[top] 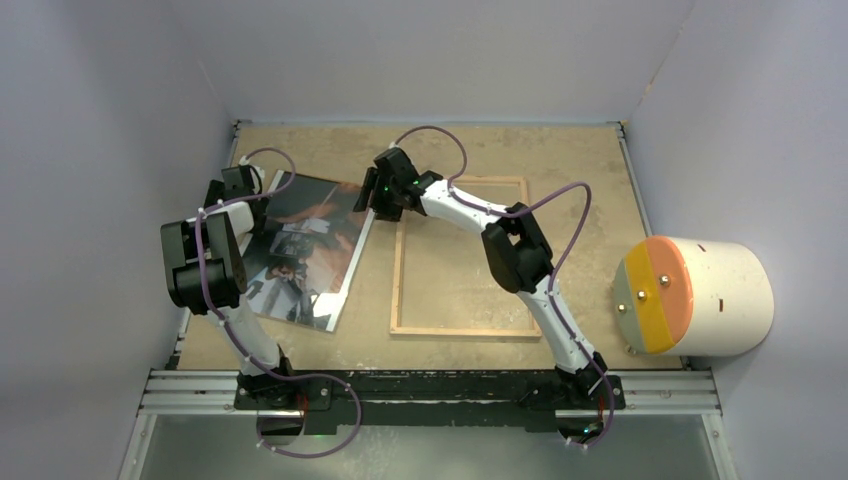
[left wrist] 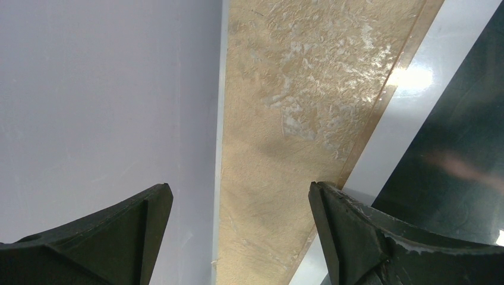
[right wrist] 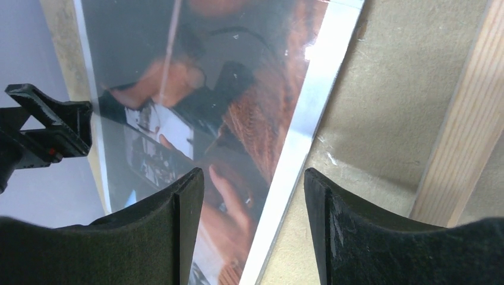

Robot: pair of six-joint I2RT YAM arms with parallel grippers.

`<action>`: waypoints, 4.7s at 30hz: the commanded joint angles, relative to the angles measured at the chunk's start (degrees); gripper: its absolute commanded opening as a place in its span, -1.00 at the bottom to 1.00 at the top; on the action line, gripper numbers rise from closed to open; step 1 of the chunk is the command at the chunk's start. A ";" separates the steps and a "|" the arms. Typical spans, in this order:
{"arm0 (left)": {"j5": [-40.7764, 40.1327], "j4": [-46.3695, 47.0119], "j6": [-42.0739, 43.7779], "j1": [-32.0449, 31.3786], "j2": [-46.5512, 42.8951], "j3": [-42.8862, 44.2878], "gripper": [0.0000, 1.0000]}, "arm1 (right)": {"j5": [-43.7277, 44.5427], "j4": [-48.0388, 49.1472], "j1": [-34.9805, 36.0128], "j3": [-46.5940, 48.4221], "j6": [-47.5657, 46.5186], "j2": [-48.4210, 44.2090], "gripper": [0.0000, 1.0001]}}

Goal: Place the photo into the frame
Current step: Pick up the photo frame item at the center of the board.

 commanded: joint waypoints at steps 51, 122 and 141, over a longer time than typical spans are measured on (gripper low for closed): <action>3.77 -8.27 1.66 -1.14 0.25 -3.25 0.81 | 2.46 2.75 3.19 0.65 2.29 -4.27 0.01; 6.56 -13.65 2.94 2.16 -2.13 1.61 0.80 | -11.07 24.51 2.10 -9.32 9.85 -4.54 -0.75; 12.36 -27.63 2.10 -10.04 -10.69 13.92 0.86 | -23.50 -6.39 -30.65 -39.76 -19.32 -39.68 -1.00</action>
